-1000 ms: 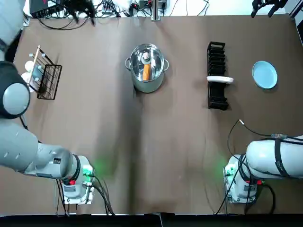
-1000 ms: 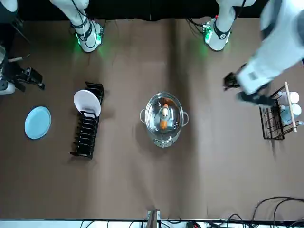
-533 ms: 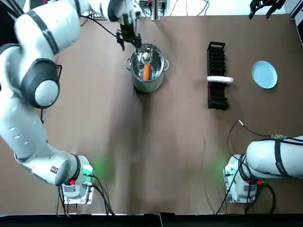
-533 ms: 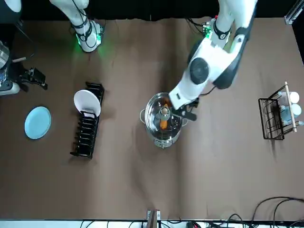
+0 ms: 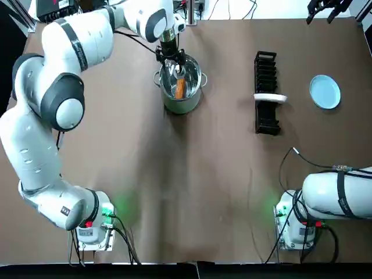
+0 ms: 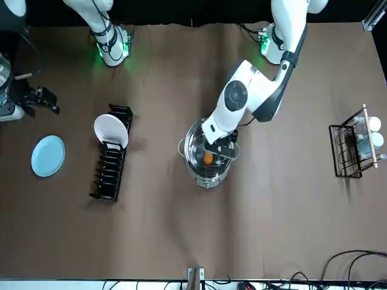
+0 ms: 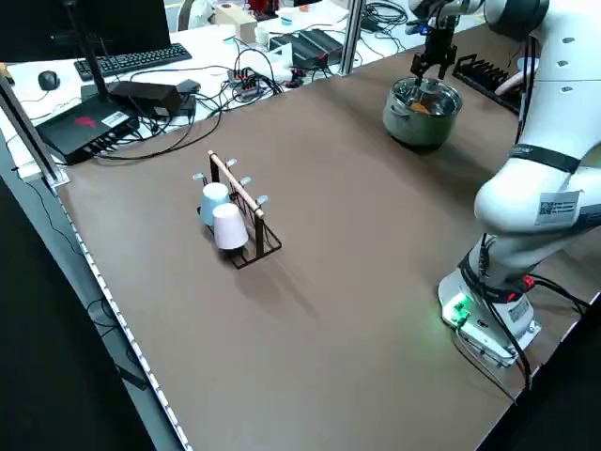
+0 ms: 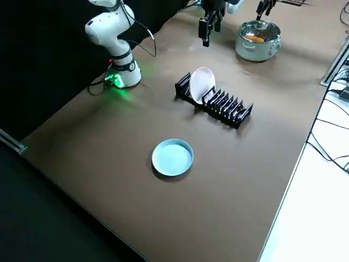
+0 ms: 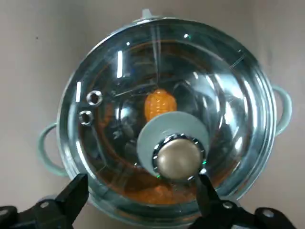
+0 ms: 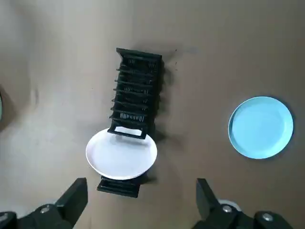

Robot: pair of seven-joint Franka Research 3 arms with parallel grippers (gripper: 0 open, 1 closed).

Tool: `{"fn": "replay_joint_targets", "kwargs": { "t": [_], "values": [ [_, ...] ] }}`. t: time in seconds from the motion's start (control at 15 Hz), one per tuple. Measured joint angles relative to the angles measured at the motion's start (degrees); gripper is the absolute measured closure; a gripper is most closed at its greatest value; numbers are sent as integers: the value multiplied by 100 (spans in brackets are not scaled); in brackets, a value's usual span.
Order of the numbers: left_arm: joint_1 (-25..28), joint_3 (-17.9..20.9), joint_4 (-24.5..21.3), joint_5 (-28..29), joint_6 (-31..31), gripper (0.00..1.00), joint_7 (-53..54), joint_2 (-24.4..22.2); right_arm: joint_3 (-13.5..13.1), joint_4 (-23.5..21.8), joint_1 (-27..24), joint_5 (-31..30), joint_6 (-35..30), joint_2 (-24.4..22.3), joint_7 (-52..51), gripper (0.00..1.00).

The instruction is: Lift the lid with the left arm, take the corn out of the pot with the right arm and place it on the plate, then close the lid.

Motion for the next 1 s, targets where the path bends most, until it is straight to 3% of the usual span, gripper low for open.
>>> {"fn": "replay_joint_targets", "kwargs": {
  "t": [0.33, 0.67, 0.93, 1.0],
  "values": [
    [-143, 14, 1, 1, 614, 0, -173, 198, 20, -4, 31, 0, 0, 0, -14, 0],
    [-166, 22, 7, 222, 755, 1, -202, 294, 28, -5, 63, 0, 7, 0, -21, 0],
    [-205, 22, 39, 237, 810, 21, -264, 297, 29, -8, 114, 0, 7, 0, -27, 0],
    [-211, 22, 45, 237, 810, 21, -270, 297, 30, -10, 118, 0, 7, 0, -27, 0]
  ]
}}
